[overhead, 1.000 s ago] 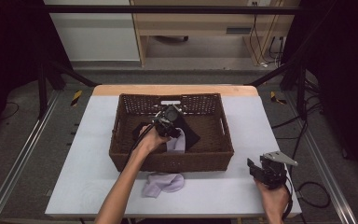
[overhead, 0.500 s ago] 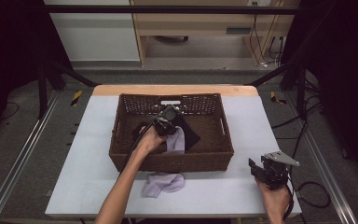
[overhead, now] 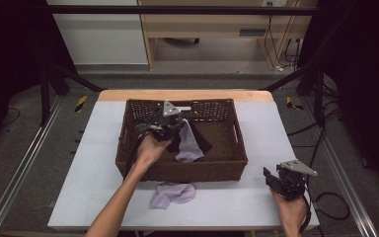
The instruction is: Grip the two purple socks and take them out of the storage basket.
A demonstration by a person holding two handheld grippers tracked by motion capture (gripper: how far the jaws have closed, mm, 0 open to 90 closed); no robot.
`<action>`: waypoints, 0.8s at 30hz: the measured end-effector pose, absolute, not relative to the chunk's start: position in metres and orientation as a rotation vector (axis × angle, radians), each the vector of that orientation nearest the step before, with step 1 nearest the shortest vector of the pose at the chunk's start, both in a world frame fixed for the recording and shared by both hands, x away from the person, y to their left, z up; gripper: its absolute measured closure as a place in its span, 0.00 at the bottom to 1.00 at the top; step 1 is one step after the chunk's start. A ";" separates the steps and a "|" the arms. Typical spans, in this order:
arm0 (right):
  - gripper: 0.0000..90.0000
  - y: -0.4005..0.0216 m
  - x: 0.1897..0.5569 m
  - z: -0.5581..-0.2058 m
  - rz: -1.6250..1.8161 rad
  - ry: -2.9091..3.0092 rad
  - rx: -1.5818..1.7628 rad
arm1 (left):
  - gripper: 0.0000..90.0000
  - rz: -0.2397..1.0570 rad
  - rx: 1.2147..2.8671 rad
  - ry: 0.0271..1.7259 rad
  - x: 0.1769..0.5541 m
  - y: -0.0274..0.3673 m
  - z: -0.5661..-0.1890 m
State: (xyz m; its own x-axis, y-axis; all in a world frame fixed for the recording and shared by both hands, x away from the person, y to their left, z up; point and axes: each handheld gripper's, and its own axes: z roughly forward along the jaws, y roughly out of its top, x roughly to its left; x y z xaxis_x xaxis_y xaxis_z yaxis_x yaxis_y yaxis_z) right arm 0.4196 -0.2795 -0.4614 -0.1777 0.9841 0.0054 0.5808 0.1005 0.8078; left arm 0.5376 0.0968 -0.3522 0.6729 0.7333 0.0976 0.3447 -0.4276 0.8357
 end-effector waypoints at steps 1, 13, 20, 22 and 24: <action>0.54 -0.280 0.420 -0.461 0.932 1.824 1.529 | 0.96 0.589 2.015 0.819 0.532 0.100 -0.349; 0.54 -0.279 0.420 -0.462 0.924 1.826 1.528 | 0.96 0.613 1.858 0.782 0.495 0.140 -0.319; 0.54 -0.280 0.419 -0.462 0.923 1.821 1.530 | 0.96 0.621 1.756 0.765 0.475 0.161 -0.303; 0.54 -0.279 0.419 -0.462 0.922 1.821 1.529 | 0.96 0.628 1.738 0.760 0.471 0.166 -0.298; 0.54 -0.279 0.420 -0.462 0.921 1.821 1.524 | 0.96 0.620 1.709 0.761 0.466 0.170 -0.293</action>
State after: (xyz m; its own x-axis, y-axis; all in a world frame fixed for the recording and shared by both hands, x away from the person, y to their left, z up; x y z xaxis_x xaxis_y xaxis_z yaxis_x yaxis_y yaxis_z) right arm 0.4195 -0.2792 -0.4621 -0.1739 0.9847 -0.0050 0.5796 0.1064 0.8079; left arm 0.4665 0.1698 -0.2932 0.6550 0.7553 0.0233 0.1754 -0.1819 0.9675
